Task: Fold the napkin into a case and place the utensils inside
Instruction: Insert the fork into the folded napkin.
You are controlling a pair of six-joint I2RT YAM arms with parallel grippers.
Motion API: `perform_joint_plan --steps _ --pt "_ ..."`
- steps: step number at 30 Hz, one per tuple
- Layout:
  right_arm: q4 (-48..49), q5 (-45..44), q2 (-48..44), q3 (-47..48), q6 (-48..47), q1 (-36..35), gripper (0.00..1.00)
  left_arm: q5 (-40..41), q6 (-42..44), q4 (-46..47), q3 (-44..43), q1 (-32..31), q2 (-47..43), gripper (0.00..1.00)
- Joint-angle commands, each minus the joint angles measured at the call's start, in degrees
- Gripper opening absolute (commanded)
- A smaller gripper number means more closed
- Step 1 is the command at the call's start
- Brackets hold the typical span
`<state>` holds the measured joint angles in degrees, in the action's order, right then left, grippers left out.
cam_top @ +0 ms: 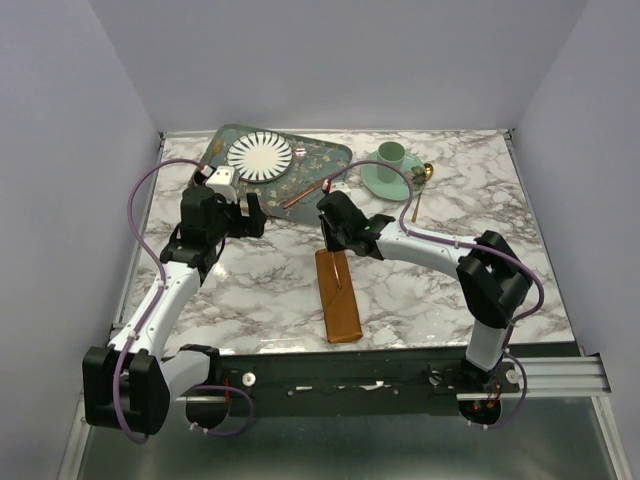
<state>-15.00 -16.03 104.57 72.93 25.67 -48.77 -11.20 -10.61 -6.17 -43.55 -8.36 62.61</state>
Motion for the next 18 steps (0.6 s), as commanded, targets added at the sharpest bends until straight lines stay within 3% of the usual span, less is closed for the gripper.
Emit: perform_joint_plan --steps 1,18 --pt "-3.27 -0.84 -1.83 -0.50 1.84 -0.62 0.01 0.13 0.68 0.20 1.01 -0.16 -1.70 0.99" --pt "-8.99 1.53 -3.41 -2.17 5.35 -0.62 0.01 0.30 0.77 0.02 3.12 -0.16 -4.60 0.99"
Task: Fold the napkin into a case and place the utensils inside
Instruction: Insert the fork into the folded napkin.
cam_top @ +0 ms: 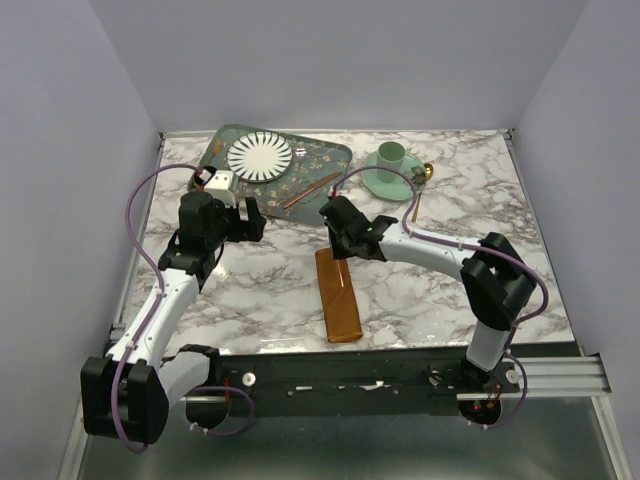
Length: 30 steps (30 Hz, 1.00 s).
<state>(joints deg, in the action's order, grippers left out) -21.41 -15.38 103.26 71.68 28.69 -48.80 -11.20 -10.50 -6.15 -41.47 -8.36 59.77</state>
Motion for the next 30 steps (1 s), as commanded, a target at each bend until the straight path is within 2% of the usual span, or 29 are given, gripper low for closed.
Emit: perform_joint_plan --steps 1,30 --pt "-2.93 1.05 -2.10 -1.01 2.51 -0.60 0.01 0.39 0.75 0.00 1.22 -0.17 -1.76 0.99" --pt "-3.02 8.61 -4.39 -7.34 6.47 -0.60 0.01 0.04 0.22 2.64 5.09 -0.17 -2.73 0.99"
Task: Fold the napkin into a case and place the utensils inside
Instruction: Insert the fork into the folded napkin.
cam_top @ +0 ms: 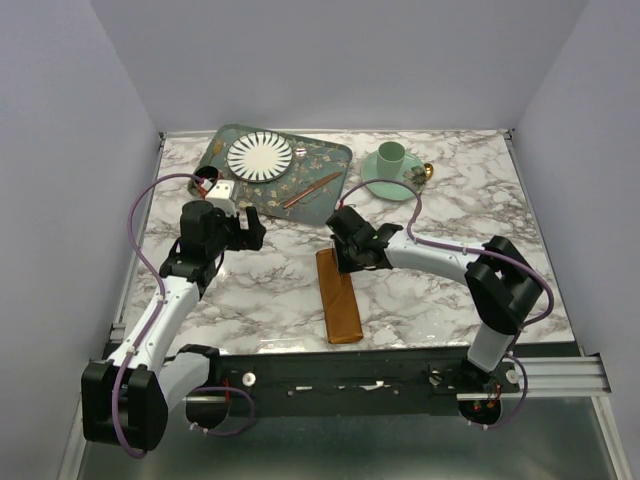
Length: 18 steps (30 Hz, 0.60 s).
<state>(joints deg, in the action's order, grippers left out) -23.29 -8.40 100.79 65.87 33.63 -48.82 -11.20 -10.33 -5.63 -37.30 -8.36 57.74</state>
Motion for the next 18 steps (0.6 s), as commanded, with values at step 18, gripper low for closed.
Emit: perform_joint_plan --steps 18 --pt "-1.14 3.31 -1.74 -3.02 2.67 -0.75 0.29 0.39 0.83 2.03 3.20 -0.16 -2.10 0.99"
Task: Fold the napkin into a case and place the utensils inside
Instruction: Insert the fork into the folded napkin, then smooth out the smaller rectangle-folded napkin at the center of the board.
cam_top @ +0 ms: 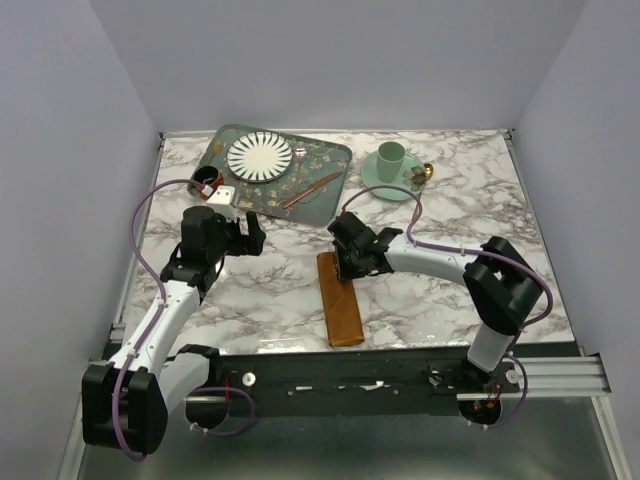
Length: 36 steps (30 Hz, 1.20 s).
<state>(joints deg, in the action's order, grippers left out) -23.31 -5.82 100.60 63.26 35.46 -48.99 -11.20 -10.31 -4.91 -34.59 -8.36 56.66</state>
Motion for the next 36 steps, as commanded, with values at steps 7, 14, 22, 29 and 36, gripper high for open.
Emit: perform_joint_plan --steps 7,14,22,29,36 --pt "-2.35 -1.73 -2.42 1.76 -1.18 -0.49 0.45 -0.05 1.60 0.87 0.05 -0.08 -0.59 0.99" --pt "-7.71 -4.11 -2.77 11.25 -8.91 2.23 0.50 -1.63 3.01 0.25 -1.80 -0.17 0.11 0.99" --pt "-8.33 0.98 -3.48 11.97 -18.49 11.55 0.48 -3.29 3.54 0.51 -4.52 -0.16 4.50 0.99" --pt "-10.79 12.06 1.43 13.29 -22.89 12.87 0.40 -13.66 5.38 -1.24 -9.08 -4.46 12.41 0.91" --pt "-12.81 18.90 3.20 13.38 -25.18 15.51 0.41 -26.05 1.53 -8.36 -16.91 -10.17 27.42 0.51"
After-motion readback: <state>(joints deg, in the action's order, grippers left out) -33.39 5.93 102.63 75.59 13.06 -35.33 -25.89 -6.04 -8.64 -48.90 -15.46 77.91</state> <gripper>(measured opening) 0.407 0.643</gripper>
